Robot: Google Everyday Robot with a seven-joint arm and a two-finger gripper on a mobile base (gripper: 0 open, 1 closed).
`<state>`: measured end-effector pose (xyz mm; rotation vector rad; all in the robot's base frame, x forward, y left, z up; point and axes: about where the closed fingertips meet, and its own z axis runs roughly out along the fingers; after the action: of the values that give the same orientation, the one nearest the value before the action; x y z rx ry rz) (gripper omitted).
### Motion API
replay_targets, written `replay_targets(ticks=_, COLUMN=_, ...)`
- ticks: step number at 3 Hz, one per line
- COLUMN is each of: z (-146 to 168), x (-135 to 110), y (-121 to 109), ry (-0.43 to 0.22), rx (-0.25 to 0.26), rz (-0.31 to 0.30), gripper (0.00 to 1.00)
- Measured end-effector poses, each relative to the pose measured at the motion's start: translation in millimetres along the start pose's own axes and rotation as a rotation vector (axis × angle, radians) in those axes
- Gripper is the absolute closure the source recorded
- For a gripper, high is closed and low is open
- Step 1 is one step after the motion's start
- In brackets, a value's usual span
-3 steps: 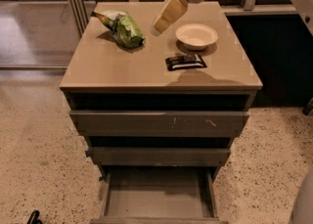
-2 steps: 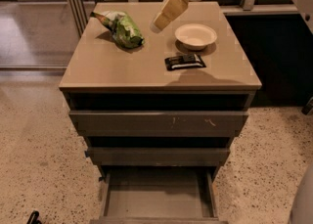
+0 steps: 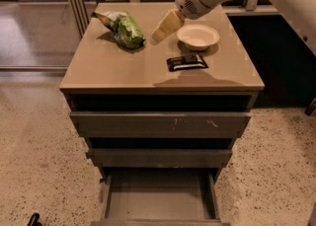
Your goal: Place green rice chip bag into bottom drawer
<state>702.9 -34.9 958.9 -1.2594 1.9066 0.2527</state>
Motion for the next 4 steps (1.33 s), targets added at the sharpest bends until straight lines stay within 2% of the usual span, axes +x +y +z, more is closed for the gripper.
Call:
replay_targets(ticks=2, z=74, x=-21, y=-18, ry=-0.067, rx=-0.034, rz=0.006, gripper=0.0)
replay_targets(ticks=4, z=131, x=-43, y=-21, ry=-0.121, rx=-0.108, rz=0.024, gripper=0.0)
